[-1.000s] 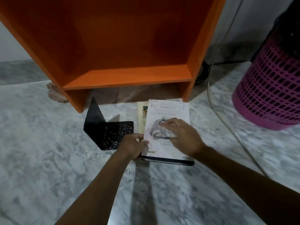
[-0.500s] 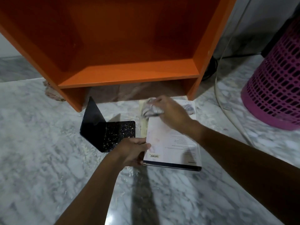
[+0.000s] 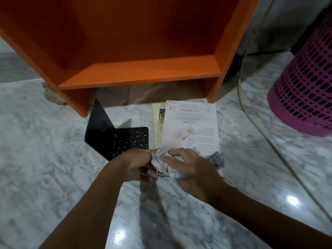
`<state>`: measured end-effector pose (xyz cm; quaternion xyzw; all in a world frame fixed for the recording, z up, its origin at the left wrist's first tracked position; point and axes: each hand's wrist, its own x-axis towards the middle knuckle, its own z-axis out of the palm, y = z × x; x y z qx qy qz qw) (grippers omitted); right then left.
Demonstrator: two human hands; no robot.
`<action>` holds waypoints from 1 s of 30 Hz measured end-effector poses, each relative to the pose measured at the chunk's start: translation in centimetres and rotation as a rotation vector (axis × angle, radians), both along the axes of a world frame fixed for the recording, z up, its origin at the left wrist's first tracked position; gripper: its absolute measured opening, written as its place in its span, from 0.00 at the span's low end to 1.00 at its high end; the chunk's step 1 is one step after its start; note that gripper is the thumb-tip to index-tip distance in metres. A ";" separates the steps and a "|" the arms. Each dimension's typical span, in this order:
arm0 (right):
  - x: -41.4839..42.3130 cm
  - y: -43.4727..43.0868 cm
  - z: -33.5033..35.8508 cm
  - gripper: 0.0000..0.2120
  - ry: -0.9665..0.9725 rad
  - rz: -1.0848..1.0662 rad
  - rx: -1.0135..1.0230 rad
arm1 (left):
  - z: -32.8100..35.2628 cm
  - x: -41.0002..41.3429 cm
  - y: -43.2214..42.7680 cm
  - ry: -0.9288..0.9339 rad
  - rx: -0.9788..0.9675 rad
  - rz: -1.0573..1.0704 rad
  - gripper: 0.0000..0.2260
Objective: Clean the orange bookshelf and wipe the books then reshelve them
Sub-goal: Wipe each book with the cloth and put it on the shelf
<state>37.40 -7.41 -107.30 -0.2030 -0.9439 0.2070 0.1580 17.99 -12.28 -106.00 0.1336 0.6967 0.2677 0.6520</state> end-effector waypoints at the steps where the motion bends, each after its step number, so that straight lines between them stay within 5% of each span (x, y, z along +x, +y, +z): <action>1: 0.8 0.1 -0.3 0.31 -0.017 0.008 0.053 | 0.1 -0.1 0.1 -0.022 -0.006 -0.007 0.08; 4: 2.1 2.9 -0.5 0.35 -0.032 -0.246 0.069 | 0.6 -0.1 0.1 -0.088 -0.009 -0.053 0.07; 7: 3.1 5.6 -0.4 0.24 0.034 -0.600 -0.062 | 0.8 -0.2 0.0 -0.112 -0.018 -0.065 0.08; 9: 2.9 4.5 -0.2 0.24 0.044 -0.422 0.019 | 0.7 -0.2 0.1 -0.111 -0.025 -0.041 0.06; 12: 1.9 0.6 -0.9 0.27 0.016 0.151 0.137 | 0.3 -0.2 0.2 -0.106 -0.026 0.008 0.09; 15: 0.6 -0.3 -1.1 0.24 -0.033 0.307 0.140 | 0.0 -0.1 0.2 -0.113 -0.024 0.002 0.11; 20: 0.8 4.9 -1.9 0.25 0.185 -0.170 0.012 | -0.3 -0.3 0.0 -0.115 0.001 -0.028 0.09; 24: 1.0 12.3 -0.1 0.10 0.128 -0.809 -0.259 | -0.1 -0.1 0.0 -0.120 0.010 -0.010 0.07; 30: 0.6 13.8 -1.3 0.09 0.263 -0.999 -0.414 | -0.2 0.1 -0.4 -0.130 0.048 0.048 0.08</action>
